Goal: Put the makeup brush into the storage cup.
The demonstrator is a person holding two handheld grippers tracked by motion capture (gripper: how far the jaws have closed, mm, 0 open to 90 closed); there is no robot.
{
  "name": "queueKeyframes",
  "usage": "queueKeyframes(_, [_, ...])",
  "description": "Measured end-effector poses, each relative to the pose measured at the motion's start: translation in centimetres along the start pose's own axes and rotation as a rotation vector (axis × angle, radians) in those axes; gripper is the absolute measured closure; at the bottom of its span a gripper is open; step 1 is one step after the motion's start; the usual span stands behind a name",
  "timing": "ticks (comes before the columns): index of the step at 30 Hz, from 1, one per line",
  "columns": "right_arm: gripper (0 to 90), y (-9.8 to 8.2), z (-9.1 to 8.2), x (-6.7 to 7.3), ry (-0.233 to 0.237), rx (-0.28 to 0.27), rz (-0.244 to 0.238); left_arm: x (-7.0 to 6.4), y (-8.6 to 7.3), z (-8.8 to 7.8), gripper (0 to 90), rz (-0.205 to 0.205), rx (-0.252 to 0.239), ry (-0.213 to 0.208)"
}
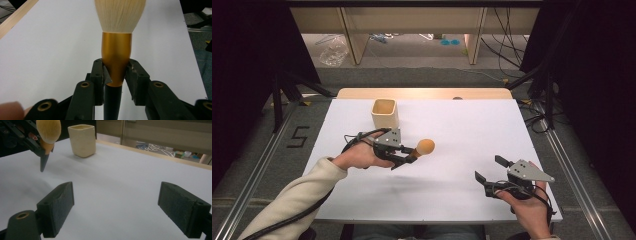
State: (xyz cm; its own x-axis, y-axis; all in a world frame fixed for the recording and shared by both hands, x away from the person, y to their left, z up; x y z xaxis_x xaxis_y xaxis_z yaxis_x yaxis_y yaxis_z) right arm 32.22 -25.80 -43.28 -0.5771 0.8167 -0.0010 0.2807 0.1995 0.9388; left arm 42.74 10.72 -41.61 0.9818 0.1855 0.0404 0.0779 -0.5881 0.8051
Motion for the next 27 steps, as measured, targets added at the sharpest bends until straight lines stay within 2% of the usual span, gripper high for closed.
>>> queueKeyframes(6, [14.6,0.00,0.04,0.02,-0.002,-0.011,0.001,-0.09,0.06,-0.16,69.0,-0.006,-0.022,0.000])
queueKeyframes(20, [14.6,0.02,0.02,0.01,-0.003,-0.008,0.002,0.04,0.06,-0.79,69.0,0.000,-0.032,0.013])
queueKeyframes(21, [14.6,0.01,0.02,0.01,-0.003,-0.007,0.002,-0.03,0.04,-0.72,69.0,-0.009,-0.048,0.013])
queueKeyframes(27, [14.6,0.01,0.02,0.00,-0.005,-0.008,0.003,-0.02,-0.02,-0.85,69.0,-0.017,-0.056,0.018])
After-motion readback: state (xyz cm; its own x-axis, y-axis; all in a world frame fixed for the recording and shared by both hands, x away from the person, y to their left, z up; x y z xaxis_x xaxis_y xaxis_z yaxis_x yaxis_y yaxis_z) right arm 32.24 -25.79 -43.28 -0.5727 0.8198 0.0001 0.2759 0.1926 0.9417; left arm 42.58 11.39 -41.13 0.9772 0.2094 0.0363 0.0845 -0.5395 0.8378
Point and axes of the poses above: each handheld gripper's, and its own axes: z roughly forward along the jaws, y roughly out of its top, x roughly to its left, the point moved 1 cm from there along z, roughly forward along the jaws, and after that the axes turned 2 degrees about -y, right-handed, at the moved point
